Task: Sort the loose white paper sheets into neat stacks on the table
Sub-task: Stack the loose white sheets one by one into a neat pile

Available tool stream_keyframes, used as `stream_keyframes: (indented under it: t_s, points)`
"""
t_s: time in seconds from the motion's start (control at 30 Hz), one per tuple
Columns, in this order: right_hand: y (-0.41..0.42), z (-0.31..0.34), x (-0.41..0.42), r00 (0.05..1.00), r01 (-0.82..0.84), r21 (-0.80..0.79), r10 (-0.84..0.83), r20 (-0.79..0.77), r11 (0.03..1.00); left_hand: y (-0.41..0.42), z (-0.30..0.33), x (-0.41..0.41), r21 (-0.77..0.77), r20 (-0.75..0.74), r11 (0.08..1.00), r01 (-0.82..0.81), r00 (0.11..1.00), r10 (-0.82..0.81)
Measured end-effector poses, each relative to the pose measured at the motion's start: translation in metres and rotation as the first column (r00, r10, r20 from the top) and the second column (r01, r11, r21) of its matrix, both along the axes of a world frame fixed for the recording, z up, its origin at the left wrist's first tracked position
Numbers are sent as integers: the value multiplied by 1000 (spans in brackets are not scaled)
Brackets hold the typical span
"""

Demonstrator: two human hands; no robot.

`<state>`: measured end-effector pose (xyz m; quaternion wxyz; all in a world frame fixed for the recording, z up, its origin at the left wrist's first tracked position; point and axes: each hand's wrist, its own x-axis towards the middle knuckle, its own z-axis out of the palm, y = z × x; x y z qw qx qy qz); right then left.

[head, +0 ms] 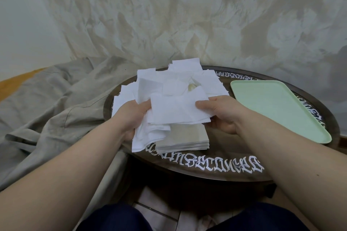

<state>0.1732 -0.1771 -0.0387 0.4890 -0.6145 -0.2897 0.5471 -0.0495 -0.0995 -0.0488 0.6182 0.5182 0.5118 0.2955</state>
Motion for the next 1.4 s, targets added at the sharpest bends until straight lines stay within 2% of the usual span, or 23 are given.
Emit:
stream_keyframes:
  t_s: [0.07,0.17,0.4,0.47,0.53,0.6,0.63,0.67,0.7,0.77,0.83,0.93,1.03,1.1,1.2,1.4]
  points:
    - [2,0,0,997,8,46,-11,72,999,1,0,-1,13,-27,1000,-27,999,27]
    - [5,-3,0,990,36,67,-44,133,997,9,-5,-9,95,-33,981,-169,984,173]
    - [-3,-45,5,930,-13,-37,26,366,999,3,-2,-22,275,34,857,-435,896,443]
    - [-6,-44,10,839,-29,-74,65,541,997,0,2,-20,274,82,857,-436,898,431]
    - [-5,-38,15,661,-3,-126,97,744,992,0,5,-15,210,138,892,-399,916,377]
    - [-5,-28,17,537,35,-57,29,843,998,1,8,-9,113,171,944,-310,942,289]
    - [-4,-22,17,528,35,2,-20,849,999,1,9,-5,61,197,970,-236,955,220]
    - [-3,-16,17,570,21,56,-58,820,998,-1,11,-1,20,219,988,-150,965,142]
    - [-3,-10,16,660,-1,101,-75,747,995,-3,12,3,-7,228,998,-70,971,69]
    - [-3,0,9,862,-54,149,-30,506,987,-9,14,11,-40,217,997,69,974,-59]
    - [-3,7,5,952,-116,143,69,299,983,-13,15,16,-58,188,979,195,965,-181]
    - [-1,10,1,971,-208,174,182,154,962,-17,16,19,-69,103,944,322,944,-314]
    - [1,11,-8,953,-259,204,215,214,944,-23,18,20,-27,-63,918,396,916,-397]
    - [1,11,-13,943,-236,228,167,287,945,-24,20,19,-35,-111,903,428,896,-429]
    - [-1,10,-11,946,-119,255,31,323,960,-22,21,14,-81,-76,907,413,905,-419]
    - [0,9,-1,979,160,206,-182,95,965,-20,19,4,-129,162,926,354,929,-332]
